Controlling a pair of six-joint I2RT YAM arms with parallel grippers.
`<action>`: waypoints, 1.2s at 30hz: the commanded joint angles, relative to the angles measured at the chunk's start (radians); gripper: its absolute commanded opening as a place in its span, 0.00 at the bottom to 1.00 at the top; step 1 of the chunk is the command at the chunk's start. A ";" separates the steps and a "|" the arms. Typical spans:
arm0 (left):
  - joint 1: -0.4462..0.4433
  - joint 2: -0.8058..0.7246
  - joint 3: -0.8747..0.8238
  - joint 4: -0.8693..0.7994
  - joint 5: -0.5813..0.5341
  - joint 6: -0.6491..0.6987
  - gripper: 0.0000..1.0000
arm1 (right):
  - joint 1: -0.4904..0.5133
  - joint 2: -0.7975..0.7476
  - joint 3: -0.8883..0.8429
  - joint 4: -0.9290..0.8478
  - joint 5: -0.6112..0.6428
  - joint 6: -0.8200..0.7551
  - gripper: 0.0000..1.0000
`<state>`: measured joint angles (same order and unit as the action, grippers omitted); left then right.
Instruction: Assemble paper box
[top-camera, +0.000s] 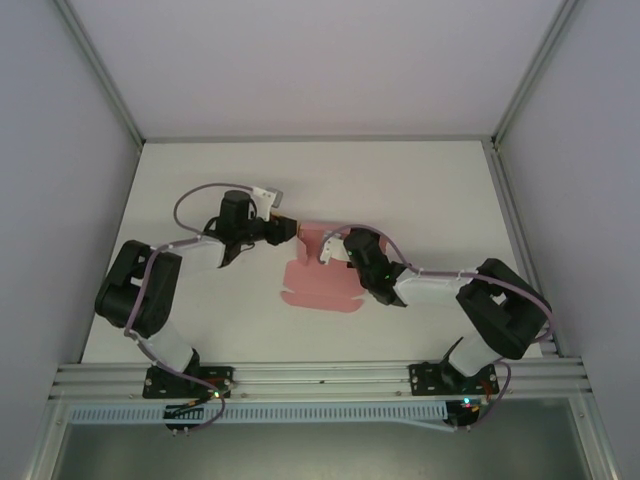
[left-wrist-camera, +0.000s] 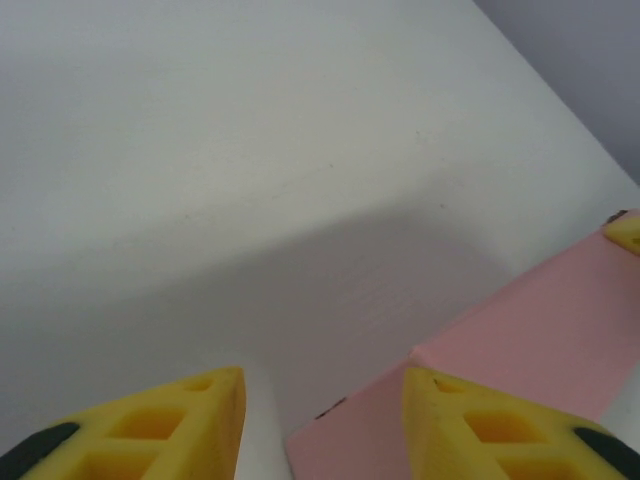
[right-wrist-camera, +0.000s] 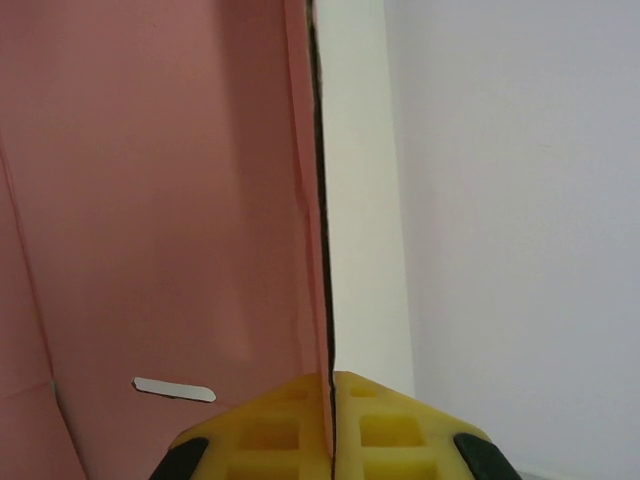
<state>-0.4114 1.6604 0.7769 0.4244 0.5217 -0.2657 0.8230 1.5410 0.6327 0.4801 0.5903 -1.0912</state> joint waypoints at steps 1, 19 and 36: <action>-0.010 -0.034 -0.037 0.081 0.144 -0.080 0.47 | 0.006 -0.005 0.005 -0.023 0.027 0.054 0.00; -0.017 -0.204 -0.126 -0.016 -0.142 -0.093 0.72 | 0.013 -0.031 -0.023 -0.060 0.022 0.074 0.00; 0.014 -0.098 -0.117 -0.006 -0.141 0.030 0.45 | 0.014 -0.027 -0.021 -0.080 0.014 0.093 0.00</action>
<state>-0.3431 1.5349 0.6128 0.3840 0.2493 -0.3767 0.8314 1.5185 0.6231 0.4515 0.6102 -1.0409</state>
